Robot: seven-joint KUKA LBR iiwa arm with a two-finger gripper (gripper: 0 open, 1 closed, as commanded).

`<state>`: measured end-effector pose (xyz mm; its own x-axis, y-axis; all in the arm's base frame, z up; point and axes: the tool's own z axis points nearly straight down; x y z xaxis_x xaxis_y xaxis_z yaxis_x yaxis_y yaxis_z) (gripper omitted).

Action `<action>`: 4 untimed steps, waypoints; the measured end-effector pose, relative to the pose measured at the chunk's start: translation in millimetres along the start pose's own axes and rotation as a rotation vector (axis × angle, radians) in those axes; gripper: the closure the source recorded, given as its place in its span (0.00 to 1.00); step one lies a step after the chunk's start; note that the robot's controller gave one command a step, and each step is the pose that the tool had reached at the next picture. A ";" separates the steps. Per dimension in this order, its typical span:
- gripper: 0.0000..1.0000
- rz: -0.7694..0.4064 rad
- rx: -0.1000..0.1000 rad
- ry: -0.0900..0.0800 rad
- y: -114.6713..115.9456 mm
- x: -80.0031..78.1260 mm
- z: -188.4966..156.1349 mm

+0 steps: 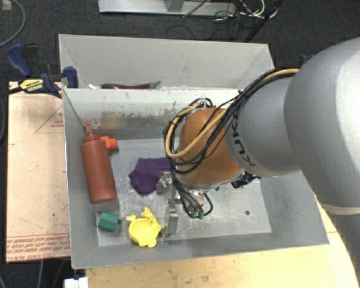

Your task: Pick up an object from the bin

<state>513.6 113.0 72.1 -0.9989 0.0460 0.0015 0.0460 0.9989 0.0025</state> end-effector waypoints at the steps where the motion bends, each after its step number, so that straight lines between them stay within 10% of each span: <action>1: 1.00 0.000 0.000 0.000 -0.1 -0.1 0.0; 2: 0.00 0.000 0.000 0.000 0.0 0.0 0.0; 4: 0.00 -0.064 -0.001 -0.001 -4.0 3.1 0.4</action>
Offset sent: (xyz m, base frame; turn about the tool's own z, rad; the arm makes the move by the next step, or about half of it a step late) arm 0.0000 0.0000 0.0000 0.0000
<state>510.4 109.2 71.7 -0.9998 -0.0183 0.0004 -0.0183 0.9998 0.0032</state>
